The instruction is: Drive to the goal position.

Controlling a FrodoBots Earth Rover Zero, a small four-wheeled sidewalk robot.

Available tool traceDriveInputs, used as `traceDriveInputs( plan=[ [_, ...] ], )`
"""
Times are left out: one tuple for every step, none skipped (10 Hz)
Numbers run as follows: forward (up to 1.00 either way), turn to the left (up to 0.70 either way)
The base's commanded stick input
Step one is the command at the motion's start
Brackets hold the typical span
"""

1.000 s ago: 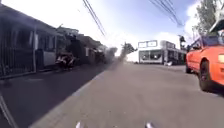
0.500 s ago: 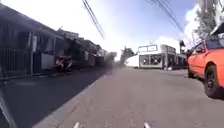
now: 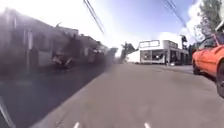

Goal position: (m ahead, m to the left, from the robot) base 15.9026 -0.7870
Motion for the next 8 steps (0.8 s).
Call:
traceDriveInputs(
  plan=[
    [0.7, 0.0],
    [0.7, 0.0],
    [0.7, 0.0],
    [0.7, 0.0],
    [0.7, 0.0],
    [0.7, 0.0],
    [0.7, 0.0],
    [0.7, 0.0]
  ],
)
